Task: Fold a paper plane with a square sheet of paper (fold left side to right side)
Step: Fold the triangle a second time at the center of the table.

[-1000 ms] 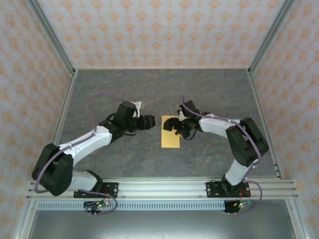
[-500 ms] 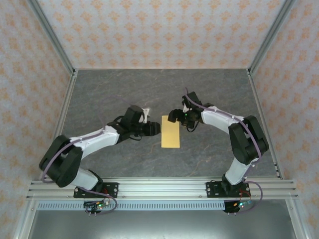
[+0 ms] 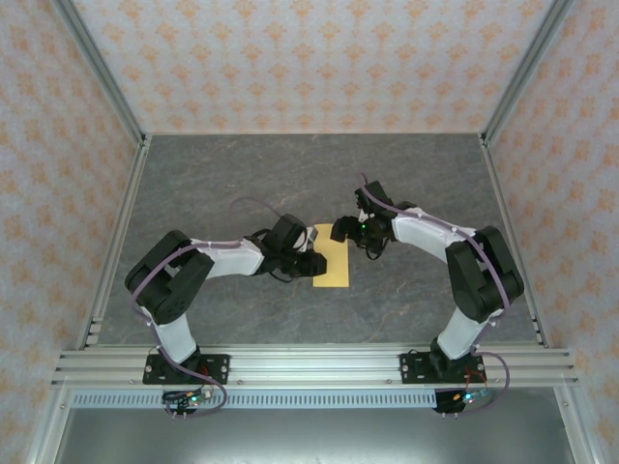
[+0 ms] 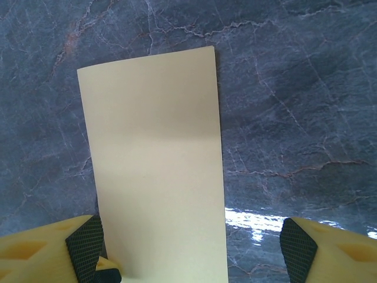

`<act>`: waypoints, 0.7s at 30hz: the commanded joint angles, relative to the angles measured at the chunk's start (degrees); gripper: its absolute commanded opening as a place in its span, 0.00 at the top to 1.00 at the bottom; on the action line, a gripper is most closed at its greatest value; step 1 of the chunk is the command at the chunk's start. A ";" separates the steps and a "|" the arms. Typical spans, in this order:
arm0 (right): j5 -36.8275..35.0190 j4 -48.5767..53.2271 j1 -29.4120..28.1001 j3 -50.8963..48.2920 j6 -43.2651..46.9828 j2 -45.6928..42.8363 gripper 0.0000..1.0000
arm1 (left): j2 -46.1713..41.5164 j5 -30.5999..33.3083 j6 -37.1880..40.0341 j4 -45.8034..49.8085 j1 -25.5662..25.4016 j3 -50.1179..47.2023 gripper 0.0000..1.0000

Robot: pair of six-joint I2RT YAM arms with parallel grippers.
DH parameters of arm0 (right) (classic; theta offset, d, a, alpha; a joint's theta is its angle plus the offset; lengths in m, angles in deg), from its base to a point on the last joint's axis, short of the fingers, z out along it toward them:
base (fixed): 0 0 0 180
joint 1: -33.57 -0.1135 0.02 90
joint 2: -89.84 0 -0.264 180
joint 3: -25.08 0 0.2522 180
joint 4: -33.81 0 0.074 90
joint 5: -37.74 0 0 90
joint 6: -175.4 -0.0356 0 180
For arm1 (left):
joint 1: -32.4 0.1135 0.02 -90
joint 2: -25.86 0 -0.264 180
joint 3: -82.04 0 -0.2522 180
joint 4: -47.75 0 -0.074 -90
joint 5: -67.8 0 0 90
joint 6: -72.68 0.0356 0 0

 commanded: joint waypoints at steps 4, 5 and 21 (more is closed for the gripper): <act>0.54 0.80 0.44 -1.25 0.71 -1.96 0.18 | -1.01 3.53 0.43 2.18 -0.14 1.12 0.72; 1.08 0.63 0.40 -1.25 0.54 -1.87 0.18 | -1.01 3.63 0.43 2.21 -0.14 0.98 0.72; 3.68 -6.42 0.68 0.46 0.42 2.96 0.20 | -2.46 4.69 -0.09 1.09 -0.14 -2.35 0.79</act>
